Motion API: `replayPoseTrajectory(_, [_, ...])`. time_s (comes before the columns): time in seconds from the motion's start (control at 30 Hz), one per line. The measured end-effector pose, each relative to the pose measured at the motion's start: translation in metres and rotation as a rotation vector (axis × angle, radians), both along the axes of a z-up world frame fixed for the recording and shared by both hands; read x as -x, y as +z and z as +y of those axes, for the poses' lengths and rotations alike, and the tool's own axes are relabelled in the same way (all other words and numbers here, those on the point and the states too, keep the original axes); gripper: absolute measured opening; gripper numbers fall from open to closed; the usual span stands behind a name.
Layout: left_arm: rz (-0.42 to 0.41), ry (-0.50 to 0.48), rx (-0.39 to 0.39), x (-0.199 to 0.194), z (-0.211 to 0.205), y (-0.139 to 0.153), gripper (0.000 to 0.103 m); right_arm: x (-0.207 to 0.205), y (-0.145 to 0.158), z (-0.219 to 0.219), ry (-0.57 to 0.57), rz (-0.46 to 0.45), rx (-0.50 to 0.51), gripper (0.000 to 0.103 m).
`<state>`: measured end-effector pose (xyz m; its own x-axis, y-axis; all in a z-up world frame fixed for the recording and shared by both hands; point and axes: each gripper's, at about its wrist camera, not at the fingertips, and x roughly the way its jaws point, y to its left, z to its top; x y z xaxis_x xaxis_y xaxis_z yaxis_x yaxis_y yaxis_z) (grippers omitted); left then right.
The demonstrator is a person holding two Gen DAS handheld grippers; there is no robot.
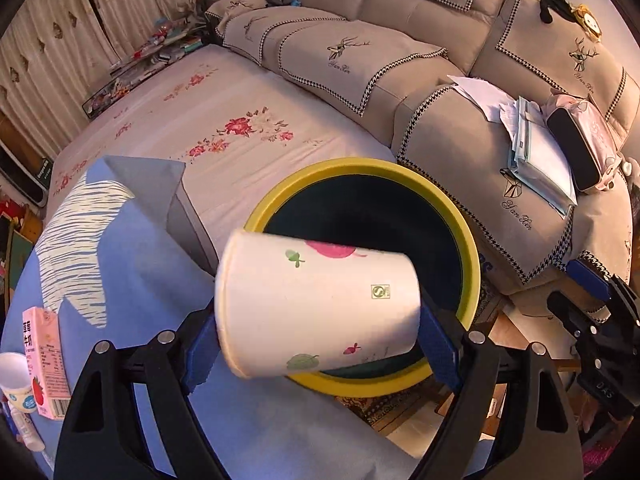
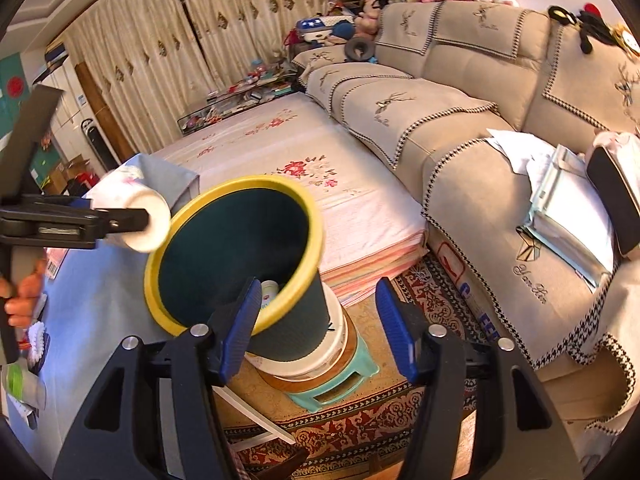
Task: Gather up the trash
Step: 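Open the left gripper to drop the paper cup into the bin, then grasp the pink strawberry milk carton with the right gripper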
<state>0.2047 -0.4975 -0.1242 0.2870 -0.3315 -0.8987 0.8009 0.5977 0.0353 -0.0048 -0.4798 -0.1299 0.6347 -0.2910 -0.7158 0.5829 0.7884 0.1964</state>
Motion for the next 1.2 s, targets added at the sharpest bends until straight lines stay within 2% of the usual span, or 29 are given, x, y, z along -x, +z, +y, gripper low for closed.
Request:
replayPoseTrajectory(0.07, [0.012,-0.002,-0.003,-0.002,-0.009,-0.006,0.091,0.002,-0.002,-0.004,-0.01,-0.001,-0.008,0.056])
replayPoseTrajectory(0.2, [0.011,-0.003,0.008,-0.001,-0.015,-0.002,0.091,0.002,-0.004,-0.006,-0.009,-0.004,-0.019,0.057])
replayPoseTrajectory(0.33, [0.0,0.016,0.102,0.0,0.01,0.039,0.091,-0.002,-0.006,-0.001,0.005,-0.001,-0.026,0.057])
replayPoseTrajectory(0.47, [-0.041,0.067,0.224,-0.001,0.059,0.089,0.096,-0.012,-0.008,0.011,0.04,0.01,-0.026,0.057])
replayPoseTrajectory(0.53, [-0.09,0.106,0.274,0.0,0.091,0.114,0.097,-0.02,-0.007,0.02,0.064,0.014,-0.019,0.057])
replayPoseTrajectory(0.67, [-0.168,0.203,0.355,0.002,0.165,0.148,0.098,-0.039,0.0,0.043,0.119,0.019,0.001,0.057])
replayPoseTrajectory(0.77, [-0.237,0.297,0.391,0.003,0.224,0.161,0.098,-0.058,0.005,0.066,0.175,0.023,0.015,0.057])
replayPoseTrajectory(0.93, [-0.283,0.469,0.44,-0.001,0.322,0.158,0.098,-0.098,0.017,0.117,0.306,0.017,0.03,0.057])
replayPoseTrajectory(1.03, [-0.309,0.556,0.432,-0.004,0.369,0.145,0.098,-0.126,0.026,0.152,0.397,0.021,0.038,0.057])
replayPoseTrajectory(1.2, [-0.372,0.675,0.411,-0.006,0.423,0.116,0.098,-0.178,0.042,0.217,0.53,0.02,0.06,0.057])
